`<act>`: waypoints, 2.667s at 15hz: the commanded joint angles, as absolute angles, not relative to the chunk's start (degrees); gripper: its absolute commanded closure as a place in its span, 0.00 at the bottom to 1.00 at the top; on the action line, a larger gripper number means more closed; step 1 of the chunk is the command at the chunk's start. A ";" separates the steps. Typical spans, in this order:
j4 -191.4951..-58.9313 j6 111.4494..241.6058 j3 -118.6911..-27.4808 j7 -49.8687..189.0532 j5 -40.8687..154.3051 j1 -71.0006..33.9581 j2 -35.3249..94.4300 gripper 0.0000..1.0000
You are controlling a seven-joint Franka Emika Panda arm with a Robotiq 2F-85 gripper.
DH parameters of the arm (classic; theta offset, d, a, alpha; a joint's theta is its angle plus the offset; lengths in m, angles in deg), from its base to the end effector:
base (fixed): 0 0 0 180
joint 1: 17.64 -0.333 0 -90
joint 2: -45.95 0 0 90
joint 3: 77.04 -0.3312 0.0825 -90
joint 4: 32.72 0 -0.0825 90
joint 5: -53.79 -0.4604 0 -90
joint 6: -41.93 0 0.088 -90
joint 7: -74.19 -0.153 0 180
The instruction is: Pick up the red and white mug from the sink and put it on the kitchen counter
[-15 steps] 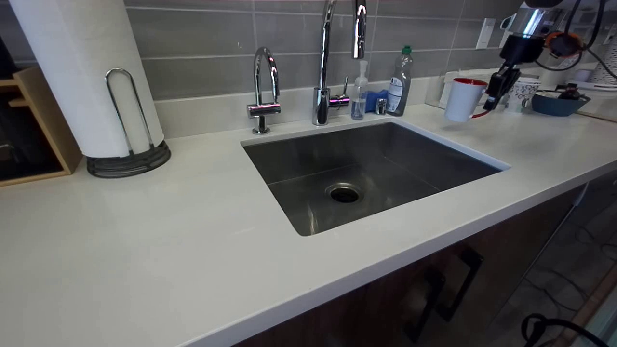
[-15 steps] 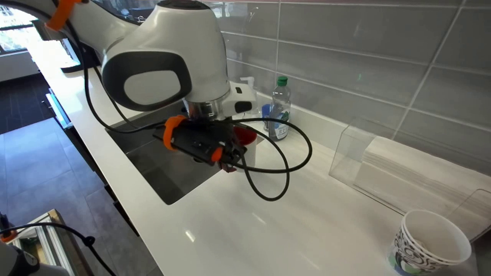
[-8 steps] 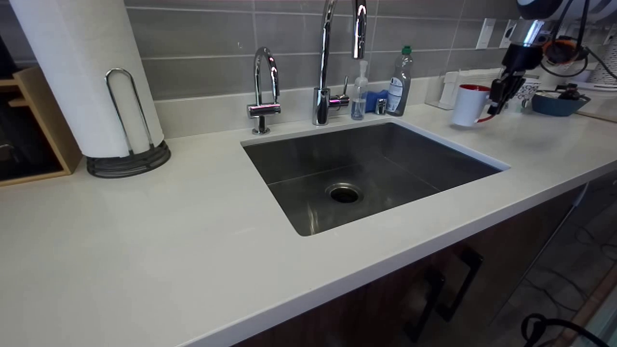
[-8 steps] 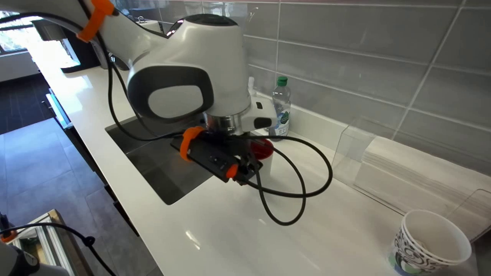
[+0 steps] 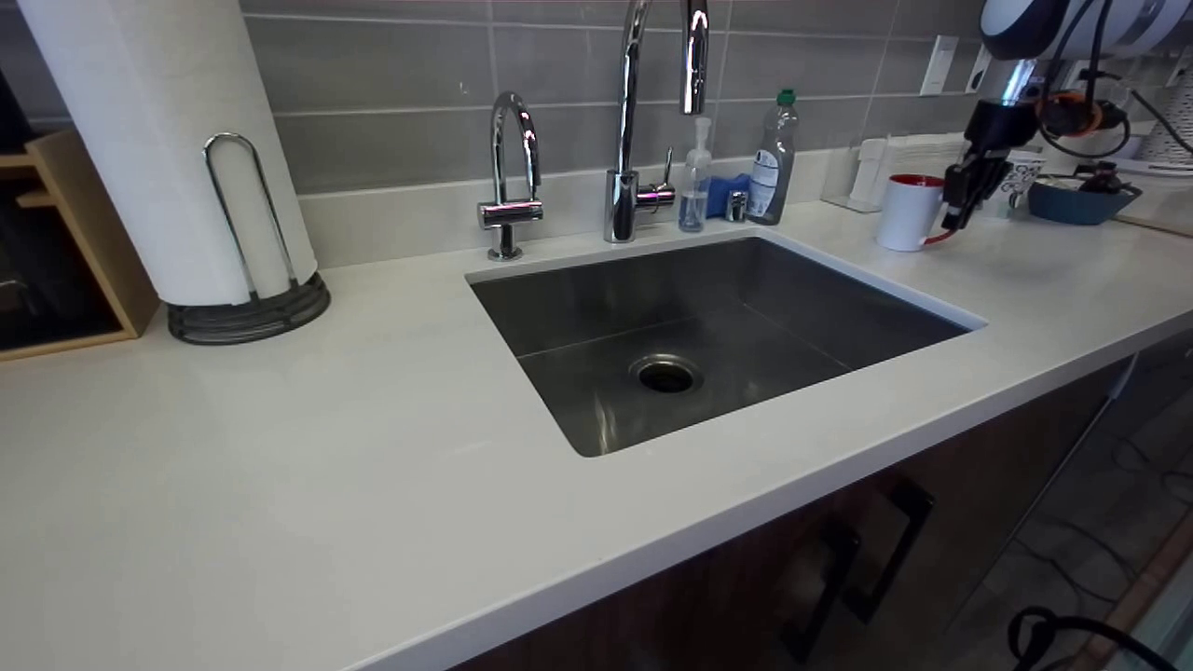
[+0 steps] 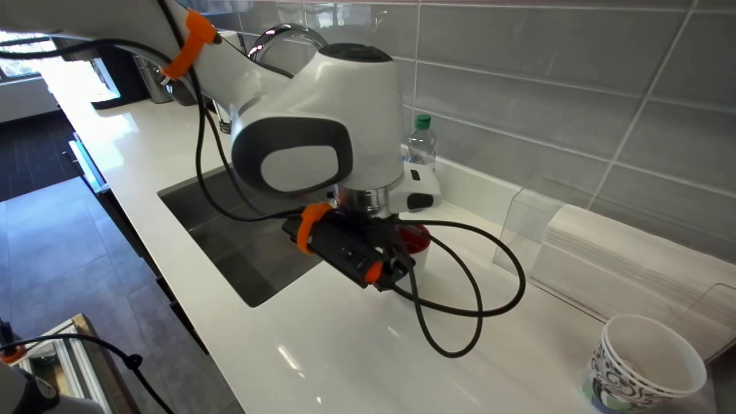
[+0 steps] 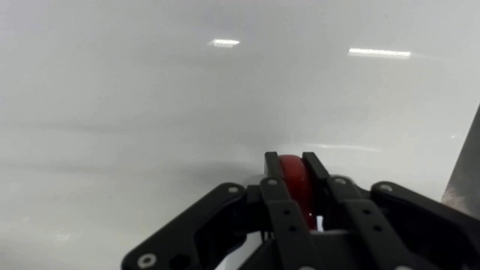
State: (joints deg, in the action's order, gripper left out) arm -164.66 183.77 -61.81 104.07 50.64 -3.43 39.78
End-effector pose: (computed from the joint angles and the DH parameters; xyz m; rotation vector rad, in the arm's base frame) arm 0.5087 -0.2882 0.2210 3.1116 -0.0497 0.0995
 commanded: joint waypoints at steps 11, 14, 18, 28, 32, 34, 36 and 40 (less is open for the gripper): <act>-161.81 181.96 -63.48 105.24 47.24 -1.92 40.03 0.07; -163.46 180.46 -63.47 105.04 45.97 -2.08 42.81 0.00; -166.00 177.85 -62.21 100.15 49.01 -2.61 48.24 0.00; -178.20 174.14 -66.15 84.19 53.92 -4.44 67.85 0.00; -180.75 167.51 -71.41 77.06 54.53 -6.63 76.53 0.00; -181.11 163.70 -74.61 72.63 54.72 -7.71 80.09 0.00; -180.97 160.24 -77.70 68.02 55.35 -8.47 82.91 0.00; -179.51 159.23 -77.78 67.51 54.36 -9.92 82.70 0.00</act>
